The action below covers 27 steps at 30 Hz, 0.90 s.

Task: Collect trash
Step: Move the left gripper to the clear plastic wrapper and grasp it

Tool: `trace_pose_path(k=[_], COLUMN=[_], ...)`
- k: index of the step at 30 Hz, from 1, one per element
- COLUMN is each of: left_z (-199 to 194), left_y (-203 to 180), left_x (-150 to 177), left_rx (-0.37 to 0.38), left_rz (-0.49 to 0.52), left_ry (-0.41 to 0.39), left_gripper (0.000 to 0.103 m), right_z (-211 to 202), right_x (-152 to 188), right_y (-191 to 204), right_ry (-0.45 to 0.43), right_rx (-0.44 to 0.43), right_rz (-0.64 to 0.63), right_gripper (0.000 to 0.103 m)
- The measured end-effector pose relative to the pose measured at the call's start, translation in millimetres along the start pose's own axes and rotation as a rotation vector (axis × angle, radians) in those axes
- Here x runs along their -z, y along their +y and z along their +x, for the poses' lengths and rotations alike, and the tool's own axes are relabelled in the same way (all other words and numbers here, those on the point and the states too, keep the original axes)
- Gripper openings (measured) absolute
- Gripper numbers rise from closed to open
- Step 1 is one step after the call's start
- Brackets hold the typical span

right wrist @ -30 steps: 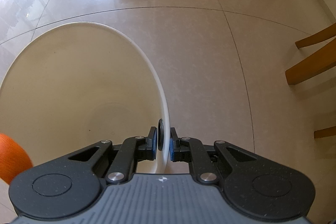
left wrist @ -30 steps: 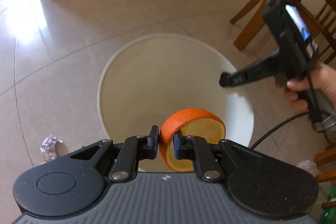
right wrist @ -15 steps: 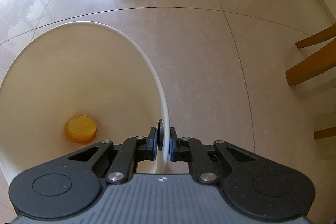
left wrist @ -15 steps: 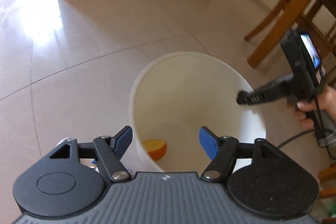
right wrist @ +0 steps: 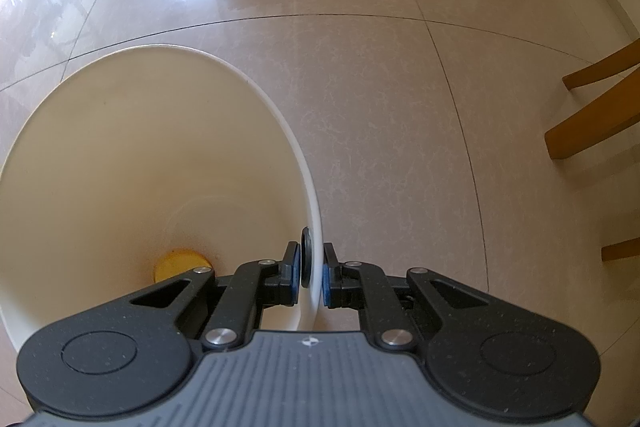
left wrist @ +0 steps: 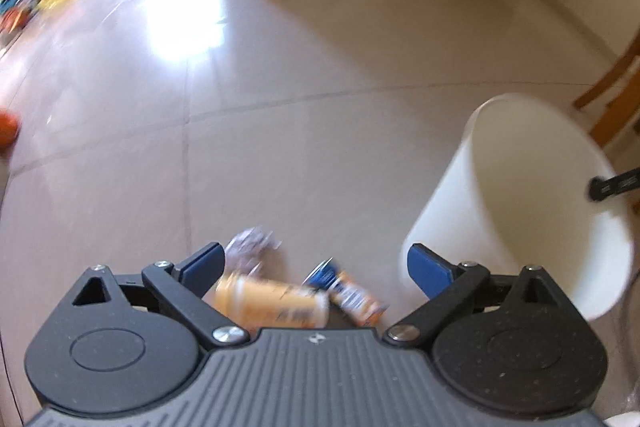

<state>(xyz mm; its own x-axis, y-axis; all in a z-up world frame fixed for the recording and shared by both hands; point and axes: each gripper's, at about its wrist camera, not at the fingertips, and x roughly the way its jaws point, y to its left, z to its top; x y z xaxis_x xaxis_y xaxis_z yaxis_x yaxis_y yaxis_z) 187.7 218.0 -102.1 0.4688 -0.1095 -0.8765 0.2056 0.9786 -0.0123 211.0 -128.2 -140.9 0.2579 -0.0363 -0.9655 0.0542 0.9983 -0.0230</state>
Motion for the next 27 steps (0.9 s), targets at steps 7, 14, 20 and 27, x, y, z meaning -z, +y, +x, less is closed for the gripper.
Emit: trace_pose_path(k=[7,14,20,27], left_z=[41,85,109,133], left_y=[64,124,129,134], left_x=[65,127,177,216], left_rx=[-0.085,-0.142,-0.134,-0.155], left_rz=[-0.315,-0.657,-0.79,-0.89], left_ry=[0.167,0.359,0.441,0.539], left_gripper=[0.097,0.097,0.097,0.097], right_z=[0,0,1,1], right_x=[0,0,-1,-1], right_y=[1,3,3,6], right_ry=[-0.001,0.001,0.003,0.004], right_rx=[0.005,0.012,0.017,0.027], right_rz=[-0.002,-0.004,0.006,0.008], right_gripper=[0.013,0.013,0.013,0.013])
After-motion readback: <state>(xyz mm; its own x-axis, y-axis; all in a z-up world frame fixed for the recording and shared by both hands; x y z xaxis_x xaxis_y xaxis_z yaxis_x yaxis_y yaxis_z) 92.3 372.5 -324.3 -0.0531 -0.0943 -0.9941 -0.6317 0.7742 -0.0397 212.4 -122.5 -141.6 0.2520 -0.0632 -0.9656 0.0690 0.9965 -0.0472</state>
